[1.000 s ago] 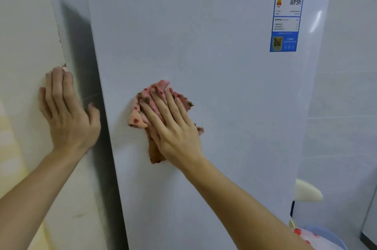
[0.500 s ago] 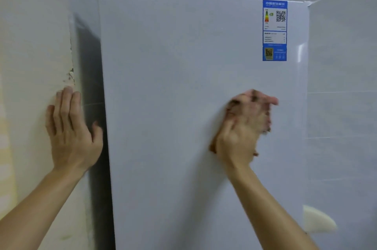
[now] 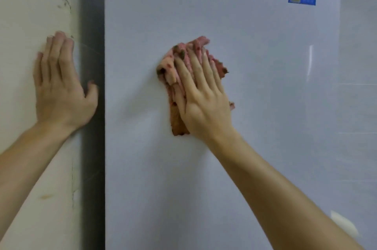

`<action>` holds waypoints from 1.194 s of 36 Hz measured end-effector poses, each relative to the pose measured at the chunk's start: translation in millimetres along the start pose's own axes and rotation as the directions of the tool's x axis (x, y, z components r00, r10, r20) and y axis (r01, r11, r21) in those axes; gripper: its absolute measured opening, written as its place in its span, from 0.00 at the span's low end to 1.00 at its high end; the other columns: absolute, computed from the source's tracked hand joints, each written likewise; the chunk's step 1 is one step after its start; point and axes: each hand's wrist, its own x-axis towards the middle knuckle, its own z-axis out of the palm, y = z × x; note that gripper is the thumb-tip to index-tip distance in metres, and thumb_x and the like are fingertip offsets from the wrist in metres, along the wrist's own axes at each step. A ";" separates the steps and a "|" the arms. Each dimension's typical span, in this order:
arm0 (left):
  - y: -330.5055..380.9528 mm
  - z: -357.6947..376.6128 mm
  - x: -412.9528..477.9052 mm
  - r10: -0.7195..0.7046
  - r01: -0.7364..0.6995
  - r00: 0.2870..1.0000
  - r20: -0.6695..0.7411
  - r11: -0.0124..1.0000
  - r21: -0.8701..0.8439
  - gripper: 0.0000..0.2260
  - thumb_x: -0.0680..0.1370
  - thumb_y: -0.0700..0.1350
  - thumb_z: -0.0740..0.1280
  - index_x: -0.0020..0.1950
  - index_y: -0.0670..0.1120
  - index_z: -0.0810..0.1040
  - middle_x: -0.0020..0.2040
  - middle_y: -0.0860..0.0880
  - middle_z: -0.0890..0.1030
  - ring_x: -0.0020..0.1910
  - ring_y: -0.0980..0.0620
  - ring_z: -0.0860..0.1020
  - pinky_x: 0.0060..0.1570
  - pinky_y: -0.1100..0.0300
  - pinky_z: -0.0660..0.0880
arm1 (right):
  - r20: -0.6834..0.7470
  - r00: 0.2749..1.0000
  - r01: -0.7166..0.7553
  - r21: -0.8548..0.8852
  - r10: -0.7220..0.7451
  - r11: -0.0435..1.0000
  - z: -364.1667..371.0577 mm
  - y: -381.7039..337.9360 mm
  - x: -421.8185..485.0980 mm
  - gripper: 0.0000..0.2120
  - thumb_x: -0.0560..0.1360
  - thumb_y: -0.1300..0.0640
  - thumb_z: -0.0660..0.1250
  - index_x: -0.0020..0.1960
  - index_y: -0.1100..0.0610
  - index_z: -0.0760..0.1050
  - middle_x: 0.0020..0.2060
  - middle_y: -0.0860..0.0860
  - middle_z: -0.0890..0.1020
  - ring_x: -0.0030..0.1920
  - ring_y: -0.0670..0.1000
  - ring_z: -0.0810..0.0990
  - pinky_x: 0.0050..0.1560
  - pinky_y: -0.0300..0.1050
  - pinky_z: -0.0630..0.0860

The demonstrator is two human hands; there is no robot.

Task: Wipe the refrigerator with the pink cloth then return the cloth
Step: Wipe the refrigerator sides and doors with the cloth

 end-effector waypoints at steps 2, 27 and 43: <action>-1.9 -0.6 -8.9 -0.009 0.008 1.000 0.002 1.000 0.012 0.38 0.75 0.45 0.60 0.83 0.36 0.54 0.84 0.37 0.56 0.83 0.38 0.52 0.81 0.54 0.42 | -0.046 0.998 -0.054 -0.046 0.052 0.997 -7.2 17.4 -10.5 0.23 0.88 0.53 0.55 0.80 0.61 0.67 0.80 0.61 0.67 0.82 0.63 0.62 0.83 0.59 0.57; -14.0 -7.9 -155.3 0.022 -0.022 0.998 0.055 1.000 -0.008 0.39 0.74 0.48 0.59 0.84 0.41 0.53 0.85 0.41 0.54 0.84 0.43 0.51 0.82 0.46 0.46 | -0.007 0.994 -0.107 -0.024 0.107 0.994 22.9 -106.6 -128.9 0.27 0.87 0.49 0.51 0.84 0.57 0.59 0.84 0.59 0.58 0.85 0.60 0.51 0.84 0.56 0.46; -23.1 -18.9 -218.0 -0.005 0.005 0.994 0.107 1.000 0.002 0.39 0.75 0.49 0.58 0.85 0.43 0.50 0.86 0.45 0.51 0.85 0.48 0.48 0.82 0.55 0.39 | -0.072 0.815 -0.578 -0.052 0.575 0.814 -11.3 -59.4 -162.6 0.29 0.87 0.49 0.49 0.86 0.53 0.49 0.85 0.57 0.47 0.85 0.58 0.43 0.83 0.52 0.36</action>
